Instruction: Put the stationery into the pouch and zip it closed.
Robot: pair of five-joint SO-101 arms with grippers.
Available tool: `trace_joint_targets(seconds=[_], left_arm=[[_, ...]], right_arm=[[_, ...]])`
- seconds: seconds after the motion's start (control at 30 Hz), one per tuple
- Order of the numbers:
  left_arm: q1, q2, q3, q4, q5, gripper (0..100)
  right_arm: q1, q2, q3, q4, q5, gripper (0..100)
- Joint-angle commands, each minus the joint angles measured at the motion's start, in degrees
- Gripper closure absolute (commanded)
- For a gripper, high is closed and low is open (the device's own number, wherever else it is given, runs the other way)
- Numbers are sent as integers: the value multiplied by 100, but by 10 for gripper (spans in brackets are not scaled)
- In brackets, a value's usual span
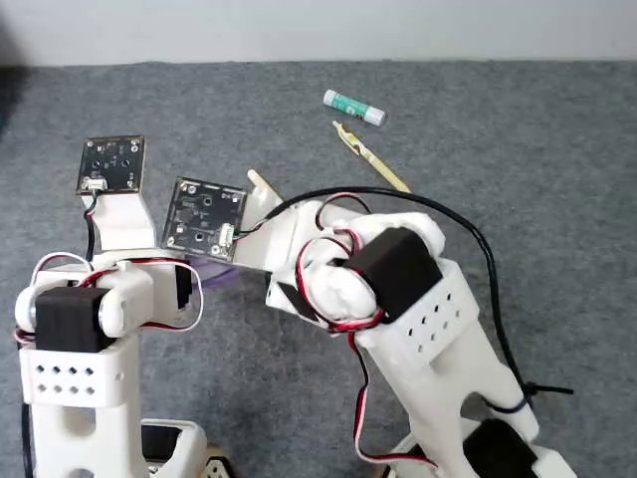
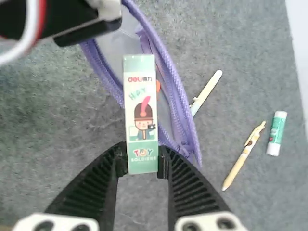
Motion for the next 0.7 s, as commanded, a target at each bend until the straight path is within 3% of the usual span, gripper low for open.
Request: trace_joint_targets(seconds=[0.0,0.67], left_arm=[[-53,-18,-13,-35,35,988],[-53,-18,-13,-35,35,988]], right_arm=[[119,48,-352,-48,404,991],[84,435,-448,-163,677,990]])
